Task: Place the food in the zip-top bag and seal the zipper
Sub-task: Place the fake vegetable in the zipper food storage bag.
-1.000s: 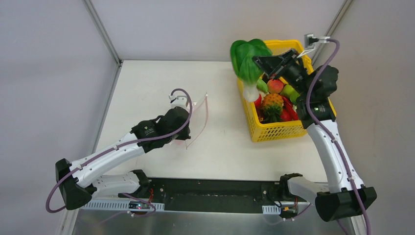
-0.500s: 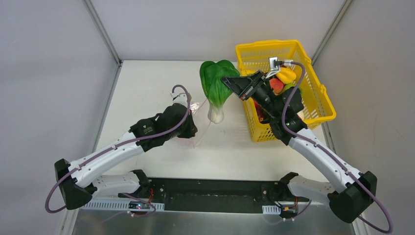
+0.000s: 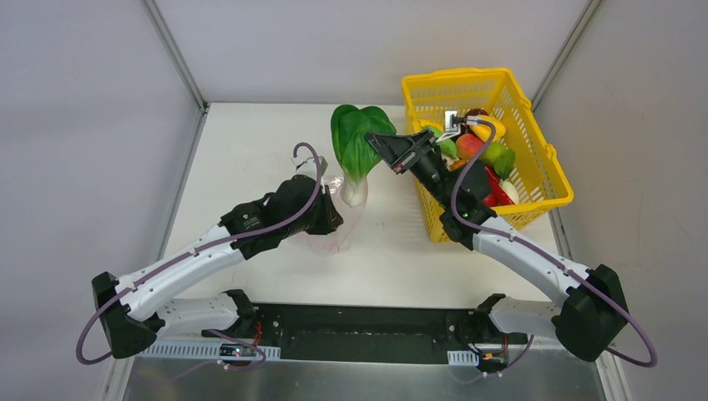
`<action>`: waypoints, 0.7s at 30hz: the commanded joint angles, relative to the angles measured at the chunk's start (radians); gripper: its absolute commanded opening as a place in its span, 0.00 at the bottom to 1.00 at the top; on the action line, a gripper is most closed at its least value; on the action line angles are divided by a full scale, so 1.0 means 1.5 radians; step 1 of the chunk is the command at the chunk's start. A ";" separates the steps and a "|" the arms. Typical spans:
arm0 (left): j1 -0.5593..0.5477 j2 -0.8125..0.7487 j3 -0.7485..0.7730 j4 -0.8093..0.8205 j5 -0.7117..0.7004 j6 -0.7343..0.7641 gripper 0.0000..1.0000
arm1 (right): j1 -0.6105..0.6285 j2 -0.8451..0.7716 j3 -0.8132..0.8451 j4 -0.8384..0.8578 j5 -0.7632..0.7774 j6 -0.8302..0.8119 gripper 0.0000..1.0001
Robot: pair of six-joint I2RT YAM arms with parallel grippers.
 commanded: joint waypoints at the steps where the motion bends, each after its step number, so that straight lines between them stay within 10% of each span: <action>1: -0.003 -0.040 0.001 0.025 -0.011 -0.019 0.00 | 0.005 -0.015 -0.030 0.068 0.024 -0.035 0.00; 10: -0.001 -0.093 -0.018 0.039 -0.059 -0.038 0.00 | 0.004 -0.019 -0.081 0.121 -0.104 -0.091 0.00; 21: 0.046 -0.130 0.002 0.057 -0.005 -0.044 0.00 | 0.005 0.075 -0.074 0.457 -0.271 0.025 0.06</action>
